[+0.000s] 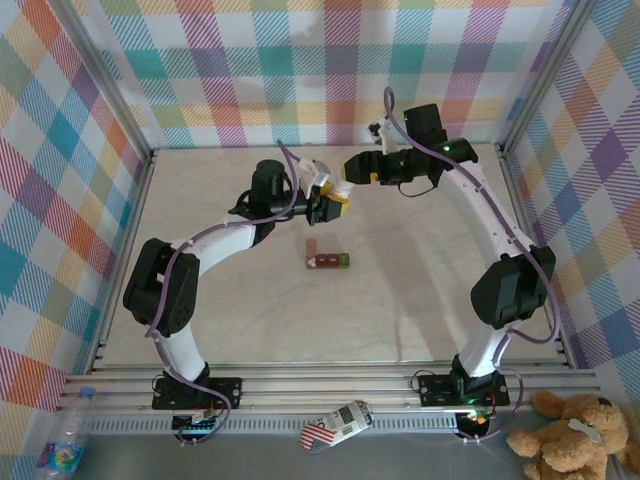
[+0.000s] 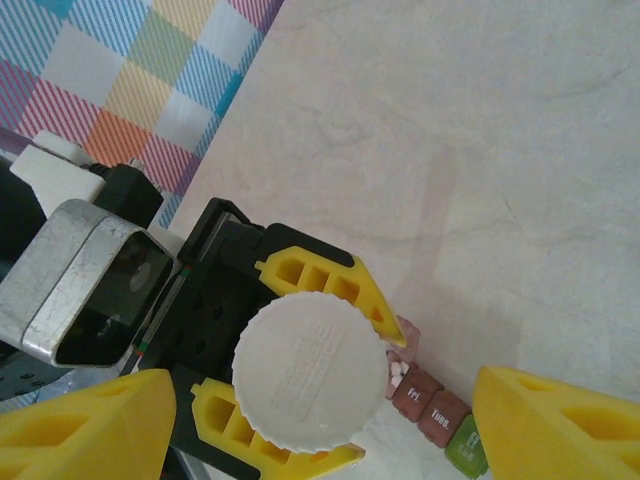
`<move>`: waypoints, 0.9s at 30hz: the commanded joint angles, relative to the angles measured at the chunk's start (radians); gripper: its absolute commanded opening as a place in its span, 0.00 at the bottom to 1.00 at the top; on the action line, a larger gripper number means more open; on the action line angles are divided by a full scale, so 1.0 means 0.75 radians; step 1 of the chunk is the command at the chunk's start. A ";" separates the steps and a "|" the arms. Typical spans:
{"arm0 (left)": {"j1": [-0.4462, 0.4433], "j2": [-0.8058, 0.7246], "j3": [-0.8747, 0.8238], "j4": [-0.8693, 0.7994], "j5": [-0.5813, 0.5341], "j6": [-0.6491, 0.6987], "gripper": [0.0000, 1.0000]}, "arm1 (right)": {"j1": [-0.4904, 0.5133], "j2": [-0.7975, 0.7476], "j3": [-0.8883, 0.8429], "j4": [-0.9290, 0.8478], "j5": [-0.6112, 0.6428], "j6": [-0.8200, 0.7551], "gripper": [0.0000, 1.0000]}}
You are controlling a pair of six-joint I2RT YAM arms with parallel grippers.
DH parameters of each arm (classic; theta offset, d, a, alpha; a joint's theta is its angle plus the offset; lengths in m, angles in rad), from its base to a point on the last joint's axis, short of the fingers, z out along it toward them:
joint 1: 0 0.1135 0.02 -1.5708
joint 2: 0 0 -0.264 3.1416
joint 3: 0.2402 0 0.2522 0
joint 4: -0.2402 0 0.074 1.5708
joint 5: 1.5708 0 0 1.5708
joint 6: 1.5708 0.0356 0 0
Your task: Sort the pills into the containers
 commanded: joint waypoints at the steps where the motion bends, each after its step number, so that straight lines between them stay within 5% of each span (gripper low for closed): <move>1: 0.010 -0.033 0.056 -0.001 0.055 -0.006 0.00 | 0.010 0.007 0.024 -0.019 -0.080 -0.032 0.76; 18: 0.010 -0.042 0.053 -0.009 0.068 -0.006 0.00 | 0.027 0.047 0.004 0.000 -0.107 -0.014 0.67; 27: 0.010 -0.042 0.055 -0.011 0.067 -0.004 0.00 | 0.038 0.058 0.003 -0.014 -0.112 -0.021 0.50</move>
